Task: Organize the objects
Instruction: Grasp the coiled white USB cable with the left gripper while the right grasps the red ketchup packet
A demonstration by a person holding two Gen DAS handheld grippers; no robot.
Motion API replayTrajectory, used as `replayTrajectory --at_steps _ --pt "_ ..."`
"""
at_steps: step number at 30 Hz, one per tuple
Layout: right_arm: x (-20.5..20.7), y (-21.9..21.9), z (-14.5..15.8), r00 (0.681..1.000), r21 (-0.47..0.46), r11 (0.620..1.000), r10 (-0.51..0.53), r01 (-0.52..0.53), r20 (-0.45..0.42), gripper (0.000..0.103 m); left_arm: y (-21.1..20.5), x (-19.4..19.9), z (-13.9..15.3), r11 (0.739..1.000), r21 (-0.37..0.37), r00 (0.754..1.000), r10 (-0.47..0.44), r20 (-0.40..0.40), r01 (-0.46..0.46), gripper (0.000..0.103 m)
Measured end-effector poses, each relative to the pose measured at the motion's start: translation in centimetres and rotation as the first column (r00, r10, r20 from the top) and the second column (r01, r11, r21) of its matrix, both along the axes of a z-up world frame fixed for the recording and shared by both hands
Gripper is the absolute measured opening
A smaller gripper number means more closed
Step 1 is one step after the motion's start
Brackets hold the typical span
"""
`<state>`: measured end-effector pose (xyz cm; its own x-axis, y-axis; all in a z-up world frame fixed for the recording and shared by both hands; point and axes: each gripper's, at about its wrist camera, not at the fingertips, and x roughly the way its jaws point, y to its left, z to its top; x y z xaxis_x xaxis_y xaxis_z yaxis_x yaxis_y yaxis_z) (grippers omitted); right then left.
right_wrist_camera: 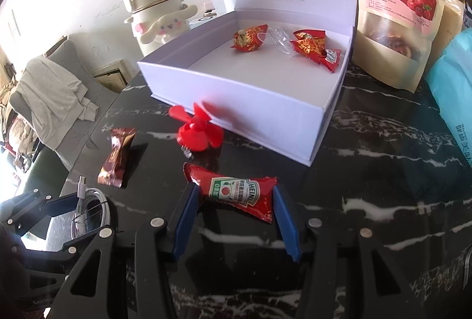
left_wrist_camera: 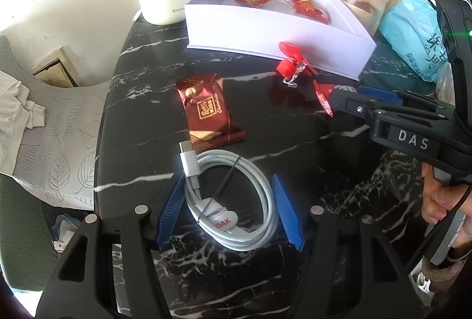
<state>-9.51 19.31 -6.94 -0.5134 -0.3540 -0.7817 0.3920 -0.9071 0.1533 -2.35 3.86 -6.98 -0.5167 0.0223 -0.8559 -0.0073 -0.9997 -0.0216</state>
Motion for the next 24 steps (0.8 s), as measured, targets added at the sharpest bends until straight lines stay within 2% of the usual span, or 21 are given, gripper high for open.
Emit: replayTrajectory --at_steps 9,15,17,20,24 --pt "3.2 1.0 0.2 0.999 0.018 0.998 0.054 -0.054 0.006 0.052 -0.1 1.5 0.2 0.999 0.048 1.000 0.007 0.010 -0.007 0.059" --pt "4.8 1.6 0.1 0.998 -0.003 0.999 0.055 -0.055 0.023 0.054 -0.5 2.2 0.2 0.998 0.065 1.000 0.012 0.014 -0.013 0.059" --pt "5.1 1.5 0.0 0.999 -0.008 0.999 0.051 -0.051 0.019 0.059 -0.5 2.3 0.3 0.998 0.069 1.000 0.010 0.013 -0.011 0.059" --pt "5.2 1.1 -0.1 0.998 -0.013 0.999 0.053 -0.053 0.019 0.072 -0.4 2.4 0.2 0.998 0.065 1.000 0.006 0.010 -0.006 0.059" --pt "5.6 -0.2 -0.3 0.999 0.030 0.998 0.048 -0.048 -0.011 0.074 -0.4 2.5 0.2 0.998 0.063 1.000 0.005 0.006 -0.005 0.059"
